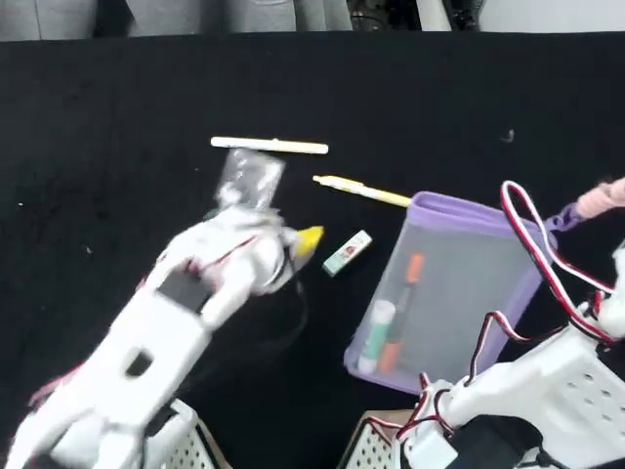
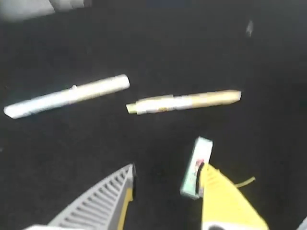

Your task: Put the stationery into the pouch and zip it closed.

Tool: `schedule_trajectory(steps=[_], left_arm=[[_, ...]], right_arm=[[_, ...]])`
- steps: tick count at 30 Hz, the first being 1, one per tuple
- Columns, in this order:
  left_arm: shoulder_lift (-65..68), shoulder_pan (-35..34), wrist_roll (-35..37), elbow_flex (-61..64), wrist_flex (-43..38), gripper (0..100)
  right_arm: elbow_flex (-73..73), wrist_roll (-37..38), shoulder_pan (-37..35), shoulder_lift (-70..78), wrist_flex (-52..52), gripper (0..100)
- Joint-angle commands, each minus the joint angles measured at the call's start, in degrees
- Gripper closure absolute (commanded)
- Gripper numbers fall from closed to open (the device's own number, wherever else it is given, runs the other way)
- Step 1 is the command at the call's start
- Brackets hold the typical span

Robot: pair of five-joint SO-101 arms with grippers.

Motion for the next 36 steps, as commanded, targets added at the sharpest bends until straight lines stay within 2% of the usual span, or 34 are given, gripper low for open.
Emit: schedule_trajectory(steps=[1, 7, 21, 23, 28, 31, 36], left_arm=[[23.21, 3.38, -0.35, -16.57, 0.7, 78], [39.38, 7.43, -0.09, -28.0, 0.35, 78], [61.63, 6.9, -0.09, -43.03, 0.35, 78], [63.12, 6.81, -0.35, -43.82, 0.35, 81], [63.82, 6.99, -0.62, -44.88, 0.79, 98], [61.98, 7.08, -0.53, -44.53, 1.76, 96], [52.31, 7.08, -0.53, -44.97, 8.88, 97]], right_arm=[[-0.31, -0.09, 1.67, -0.84, -0.44, 98.7], [0.13, -0.35, 1.67, -0.75, -1.32, 98.7], [0.22, -0.44, 0.0, -0.75, -1.23, 98.7], [0.22, -0.44, -0.7, -0.75, -1.23, 98.7], [0.22, -0.44, -0.88, -0.75, -1.23, 98.7], [0.22, -0.44, -0.88, -0.75, -1.14, 98.7], [0.13, -0.44, -0.88, -1.01, -0.44, 98.7]])
